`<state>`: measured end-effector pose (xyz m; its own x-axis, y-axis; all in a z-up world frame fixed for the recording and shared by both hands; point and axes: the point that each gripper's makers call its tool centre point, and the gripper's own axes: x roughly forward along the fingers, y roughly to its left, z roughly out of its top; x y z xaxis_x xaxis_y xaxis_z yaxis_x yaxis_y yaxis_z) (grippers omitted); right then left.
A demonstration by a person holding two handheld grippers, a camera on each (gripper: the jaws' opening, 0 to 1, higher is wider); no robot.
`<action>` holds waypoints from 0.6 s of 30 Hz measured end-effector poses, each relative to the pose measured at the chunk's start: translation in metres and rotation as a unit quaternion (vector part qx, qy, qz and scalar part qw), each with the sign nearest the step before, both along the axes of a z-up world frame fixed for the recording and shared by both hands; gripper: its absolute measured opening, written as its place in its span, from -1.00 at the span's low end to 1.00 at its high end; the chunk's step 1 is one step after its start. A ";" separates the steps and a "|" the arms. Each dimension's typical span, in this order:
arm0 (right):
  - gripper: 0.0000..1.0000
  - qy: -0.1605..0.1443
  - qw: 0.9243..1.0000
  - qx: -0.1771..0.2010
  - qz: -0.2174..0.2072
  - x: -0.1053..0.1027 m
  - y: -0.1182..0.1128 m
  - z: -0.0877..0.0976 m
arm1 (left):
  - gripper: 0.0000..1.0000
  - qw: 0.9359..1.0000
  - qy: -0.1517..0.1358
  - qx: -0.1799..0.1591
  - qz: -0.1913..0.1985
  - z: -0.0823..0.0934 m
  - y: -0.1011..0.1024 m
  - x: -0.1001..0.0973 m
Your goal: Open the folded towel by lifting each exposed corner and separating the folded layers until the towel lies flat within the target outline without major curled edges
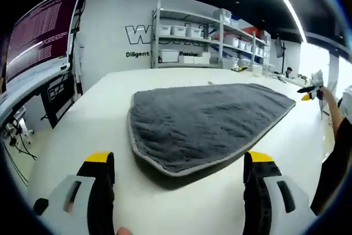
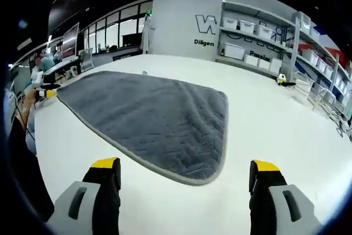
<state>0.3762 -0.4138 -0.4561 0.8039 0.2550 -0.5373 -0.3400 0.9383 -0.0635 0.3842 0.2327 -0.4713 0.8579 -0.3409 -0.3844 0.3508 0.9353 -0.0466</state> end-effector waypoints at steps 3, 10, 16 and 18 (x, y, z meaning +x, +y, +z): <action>0.99 -0.005 1.000 0.005 0.001 -0.004 0.003 0.001 | 0.92 1.000 0.000 0.002 0.006 0.000 0.002 -0.005; 0.99 0.005 1.000 0.002 -0.002 -0.011 0.001 -0.007 | 0.91 1.000 0.007 0.003 0.006 -0.004 0.002 -0.011; 0.99 0.006 1.000 0.008 -0.004 -0.012 0.000 -0.009 | 0.91 1.000 0.002 0.003 0.006 0.002 0.003 -0.013; 0.99 0.002 1.000 0.009 -0.003 -0.013 0.000 -0.008 | 0.91 1.000 -0.001 0.001 0.006 0.004 0.003 -0.013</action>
<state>0.3635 -0.4143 -0.4639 0.8031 0.2590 -0.5366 -0.3338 0.9416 -0.0451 0.3708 0.2361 -0.4678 0.8625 -0.3300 -0.3836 0.3396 0.9395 -0.0447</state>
